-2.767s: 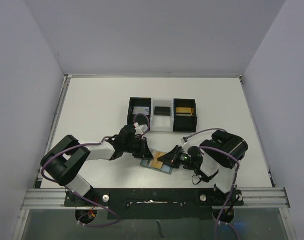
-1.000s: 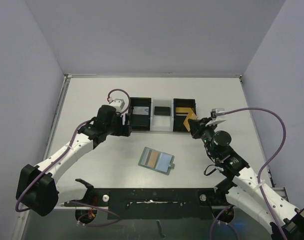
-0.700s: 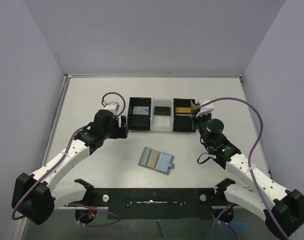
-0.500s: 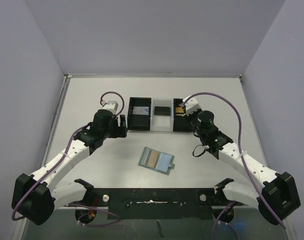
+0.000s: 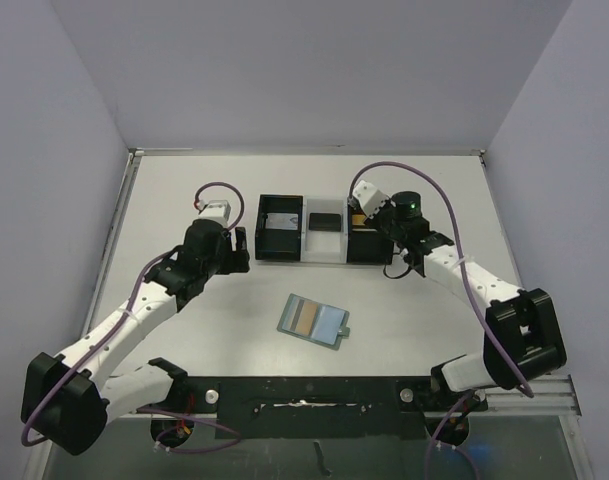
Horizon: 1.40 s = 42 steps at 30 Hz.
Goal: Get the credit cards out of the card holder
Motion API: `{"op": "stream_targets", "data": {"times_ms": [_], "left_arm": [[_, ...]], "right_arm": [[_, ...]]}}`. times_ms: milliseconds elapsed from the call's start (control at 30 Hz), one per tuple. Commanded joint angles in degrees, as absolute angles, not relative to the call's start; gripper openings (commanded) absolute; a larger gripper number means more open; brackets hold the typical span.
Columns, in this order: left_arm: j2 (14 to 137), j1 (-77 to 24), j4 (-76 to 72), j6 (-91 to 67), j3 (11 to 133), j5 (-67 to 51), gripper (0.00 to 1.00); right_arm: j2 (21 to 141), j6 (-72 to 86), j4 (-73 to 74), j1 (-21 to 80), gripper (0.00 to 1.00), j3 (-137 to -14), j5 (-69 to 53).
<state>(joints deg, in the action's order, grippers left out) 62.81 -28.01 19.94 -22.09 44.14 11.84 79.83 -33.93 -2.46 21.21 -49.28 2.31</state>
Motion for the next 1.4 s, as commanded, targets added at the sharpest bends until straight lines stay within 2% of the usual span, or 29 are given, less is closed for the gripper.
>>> {"op": "stream_targets", "data": {"times_ms": [0,200,567,933,1100,1300,1367], "left_arm": [[60.97,-27.60,18.39,-22.41,44.99,13.89,0.72],[60.63,-27.51,17.71,-22.41,44.59,12.71,0.72],[59.93,-27.68,17.84,-22.06,44.30,12.94,0.72],[59.82,-27.69,17.50,-21.81,44.19,12.45,0.72],[59.86,-27.69,17.29,-21.88,44.11,12.06,0.72],[59.90,-27.68,16.98,-21.78,43.98,11.47,0.72],[60.01,-27.69,17.11,-21.80,43.95,11.47,0.72]], "right_arm": [[82.45,-36.24,-5.28,20.82,0.00,-53.08,-0.61],[87.63,-36.88,-7.01,20.75,0.00,-54.87,1.08],[97.45,-45.54,-12.84,23.28,0.00,-58.12,12.38],[103.23,-51.02,-13.06,23.35,0.00,-60.11,10.90],[105.13,-51.77,-12.78,22.65,0.05,-60.29,9.62],[107.77,-52.00,-12.58,22.47,0.07,-59.96,10.38],[107.87,-51.70,-12.50,22.44,0.12,-59.81,10.62]]}}
